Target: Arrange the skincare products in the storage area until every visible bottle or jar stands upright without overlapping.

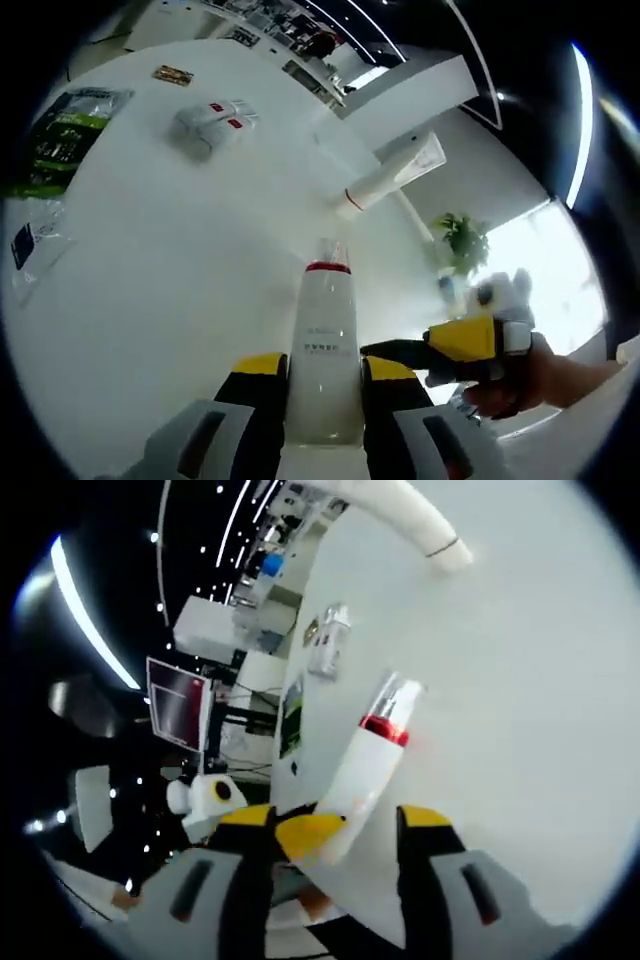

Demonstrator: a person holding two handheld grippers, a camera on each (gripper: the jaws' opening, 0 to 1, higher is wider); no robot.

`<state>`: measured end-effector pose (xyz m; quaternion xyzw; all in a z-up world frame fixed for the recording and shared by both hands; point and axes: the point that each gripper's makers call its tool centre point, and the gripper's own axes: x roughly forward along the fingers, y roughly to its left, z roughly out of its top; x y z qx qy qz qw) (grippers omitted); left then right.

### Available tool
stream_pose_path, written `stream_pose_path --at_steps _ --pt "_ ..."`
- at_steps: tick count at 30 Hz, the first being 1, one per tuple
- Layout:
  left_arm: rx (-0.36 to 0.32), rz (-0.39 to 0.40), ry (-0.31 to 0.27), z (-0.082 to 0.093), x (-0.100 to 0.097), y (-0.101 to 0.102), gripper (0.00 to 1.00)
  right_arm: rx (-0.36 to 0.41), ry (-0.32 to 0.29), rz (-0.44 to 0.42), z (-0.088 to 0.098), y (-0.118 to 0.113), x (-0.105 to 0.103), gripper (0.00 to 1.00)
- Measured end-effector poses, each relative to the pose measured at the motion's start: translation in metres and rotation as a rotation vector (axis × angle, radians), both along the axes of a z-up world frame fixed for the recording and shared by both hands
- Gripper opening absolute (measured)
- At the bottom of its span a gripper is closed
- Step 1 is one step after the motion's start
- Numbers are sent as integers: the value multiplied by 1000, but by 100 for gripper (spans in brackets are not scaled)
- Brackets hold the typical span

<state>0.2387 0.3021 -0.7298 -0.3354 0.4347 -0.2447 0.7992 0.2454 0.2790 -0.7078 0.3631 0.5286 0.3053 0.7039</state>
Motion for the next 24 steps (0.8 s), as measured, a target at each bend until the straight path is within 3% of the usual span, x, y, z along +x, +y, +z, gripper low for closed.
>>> stream_pose_path --at_steps 5,11,16,24 --pt "17 -42 9 -3 -16 -4 29 -22 17 -1 -8 10 4 48" --pt "42 -117 1 -8 -36 -8 28 -119 35 18 -26 11 -4 49" --pt "39 -154 -15 -9 -48 -6 28 -163 60 30 -38 8 -11 40" --pt "43 -198 -36 -9 -58 -2 28 -158 106 5 -41 11 -21 34"
